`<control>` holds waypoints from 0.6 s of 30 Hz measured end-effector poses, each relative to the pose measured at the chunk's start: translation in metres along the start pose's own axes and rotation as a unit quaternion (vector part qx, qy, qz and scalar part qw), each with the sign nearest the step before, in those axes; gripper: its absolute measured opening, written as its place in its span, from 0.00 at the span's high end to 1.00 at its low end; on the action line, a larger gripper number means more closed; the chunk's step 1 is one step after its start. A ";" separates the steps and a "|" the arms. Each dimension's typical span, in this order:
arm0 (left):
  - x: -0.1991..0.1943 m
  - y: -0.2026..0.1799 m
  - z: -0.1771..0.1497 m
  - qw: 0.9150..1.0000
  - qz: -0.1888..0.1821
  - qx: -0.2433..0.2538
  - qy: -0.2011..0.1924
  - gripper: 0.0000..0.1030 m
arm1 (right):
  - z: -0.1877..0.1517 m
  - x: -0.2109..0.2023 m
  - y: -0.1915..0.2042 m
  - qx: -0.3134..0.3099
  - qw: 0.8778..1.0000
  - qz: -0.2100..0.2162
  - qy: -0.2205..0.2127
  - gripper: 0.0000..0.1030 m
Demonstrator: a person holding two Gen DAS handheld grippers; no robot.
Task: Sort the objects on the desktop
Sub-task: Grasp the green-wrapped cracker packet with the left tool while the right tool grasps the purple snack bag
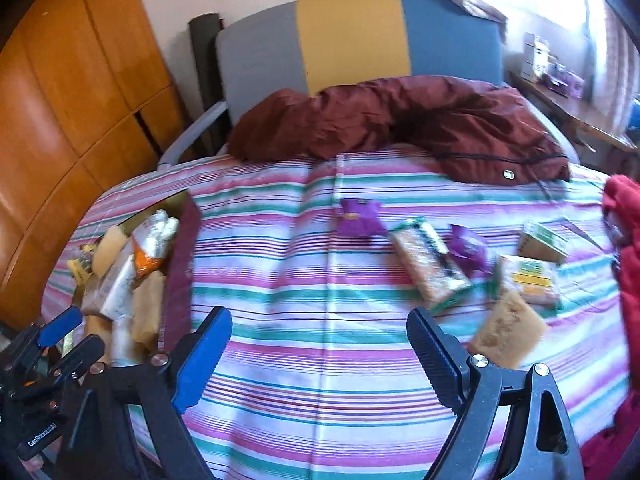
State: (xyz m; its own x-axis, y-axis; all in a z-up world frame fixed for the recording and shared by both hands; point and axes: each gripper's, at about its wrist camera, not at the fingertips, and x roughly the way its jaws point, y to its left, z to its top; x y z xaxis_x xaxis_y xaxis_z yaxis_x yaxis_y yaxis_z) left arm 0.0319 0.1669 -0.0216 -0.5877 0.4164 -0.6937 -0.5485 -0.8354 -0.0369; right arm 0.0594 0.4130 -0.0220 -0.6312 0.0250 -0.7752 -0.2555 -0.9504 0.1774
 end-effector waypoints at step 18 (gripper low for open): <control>0.024 -0.023 0.005 0.999 -0.034 0.022 0.022 0.39 | 0.009 0.006 -0.111 0.055 0.991 -0.093 0.079 0.13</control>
State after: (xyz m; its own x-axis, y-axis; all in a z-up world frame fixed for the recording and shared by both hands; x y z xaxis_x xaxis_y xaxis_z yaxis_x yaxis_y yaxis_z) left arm 0.0272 0.1981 -0.0338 -0.5216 0.4541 -0.7223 -0.6117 -0.7892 -0.0544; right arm 0.0774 0.5219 -0.0407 -0.4461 0.1388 -0.8842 -0.4402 -0.8942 0.0818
